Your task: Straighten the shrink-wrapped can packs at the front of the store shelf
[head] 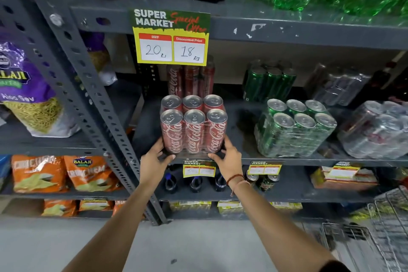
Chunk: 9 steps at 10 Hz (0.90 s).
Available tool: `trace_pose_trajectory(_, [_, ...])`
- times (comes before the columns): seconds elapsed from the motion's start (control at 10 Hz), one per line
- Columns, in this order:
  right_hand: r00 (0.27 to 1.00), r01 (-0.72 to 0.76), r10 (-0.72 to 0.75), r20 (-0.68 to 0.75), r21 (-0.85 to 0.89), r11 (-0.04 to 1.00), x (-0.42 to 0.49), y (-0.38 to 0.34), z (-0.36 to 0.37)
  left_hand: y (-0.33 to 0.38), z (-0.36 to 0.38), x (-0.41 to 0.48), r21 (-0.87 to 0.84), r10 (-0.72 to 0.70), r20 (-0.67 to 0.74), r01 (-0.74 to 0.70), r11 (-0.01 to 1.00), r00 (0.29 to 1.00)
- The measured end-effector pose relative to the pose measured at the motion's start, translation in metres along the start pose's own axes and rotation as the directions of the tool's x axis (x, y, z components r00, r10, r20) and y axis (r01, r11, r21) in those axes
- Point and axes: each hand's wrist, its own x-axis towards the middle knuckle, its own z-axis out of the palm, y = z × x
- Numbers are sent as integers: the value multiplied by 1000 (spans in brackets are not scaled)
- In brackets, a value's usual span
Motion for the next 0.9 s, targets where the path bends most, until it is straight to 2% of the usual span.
trace_pose_trajectory(0.5, [999, -41, 41, -2, -90, 995, -14, -8, -2, 9, -4, -9, 11, -36, -34, 36, 999, 999])
trace_pose_trajectory(0.7, [999, -42, 41, -9, -106, 994, -17, -14, -2, 11, -9, 0, 88, -50, -8, 50, 995, 999])
trace_pose_trajectory(0.9, [999, 26, -24, 22, -54, 998, -20, -22, -16, 29, -2, -12, 102, -56, -23, 58, 993, 998])
